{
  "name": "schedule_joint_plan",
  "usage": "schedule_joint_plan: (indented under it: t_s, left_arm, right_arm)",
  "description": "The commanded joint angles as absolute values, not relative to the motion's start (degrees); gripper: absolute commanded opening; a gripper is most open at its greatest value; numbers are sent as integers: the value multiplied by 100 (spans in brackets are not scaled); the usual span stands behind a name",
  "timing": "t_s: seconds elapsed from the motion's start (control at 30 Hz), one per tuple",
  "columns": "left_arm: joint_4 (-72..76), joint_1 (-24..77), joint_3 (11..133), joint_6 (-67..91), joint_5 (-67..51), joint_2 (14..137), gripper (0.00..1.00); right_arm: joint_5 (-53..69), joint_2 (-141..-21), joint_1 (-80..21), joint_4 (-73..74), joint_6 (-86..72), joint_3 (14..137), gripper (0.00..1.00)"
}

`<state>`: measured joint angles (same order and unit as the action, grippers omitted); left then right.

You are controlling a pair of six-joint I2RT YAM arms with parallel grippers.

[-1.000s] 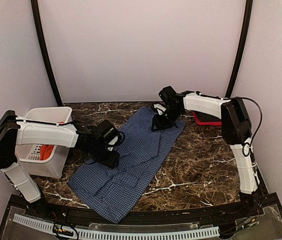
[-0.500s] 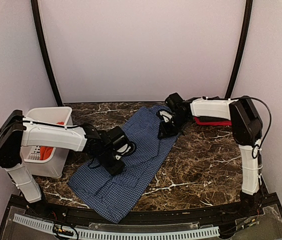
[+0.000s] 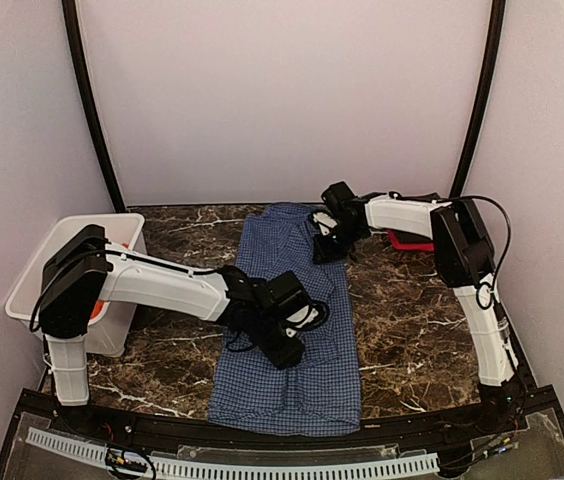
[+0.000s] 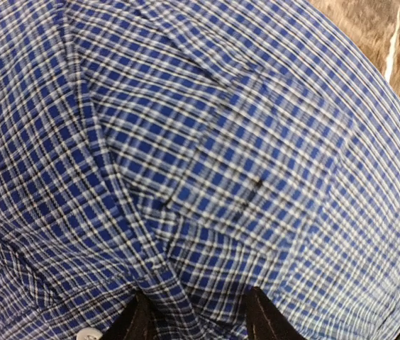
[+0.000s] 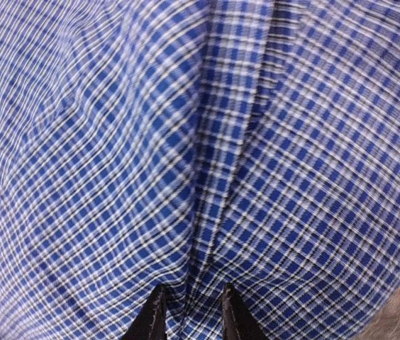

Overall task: Fold and stack the mixed laundry pile
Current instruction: Rotate the rectangle-folded shirt at the center of the board.

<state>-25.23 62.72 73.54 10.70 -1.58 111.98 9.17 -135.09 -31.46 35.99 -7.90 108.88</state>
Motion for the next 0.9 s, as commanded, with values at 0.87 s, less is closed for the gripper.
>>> schedule_joint_plan:
  t_s: [0.87]
  left_arm:
    - [-1678, 4687, 7384, 2351, -669, 10733, 47]
  right_arm:
    - [2330, -11353, -2678, 2928, -905, 8717, 35]
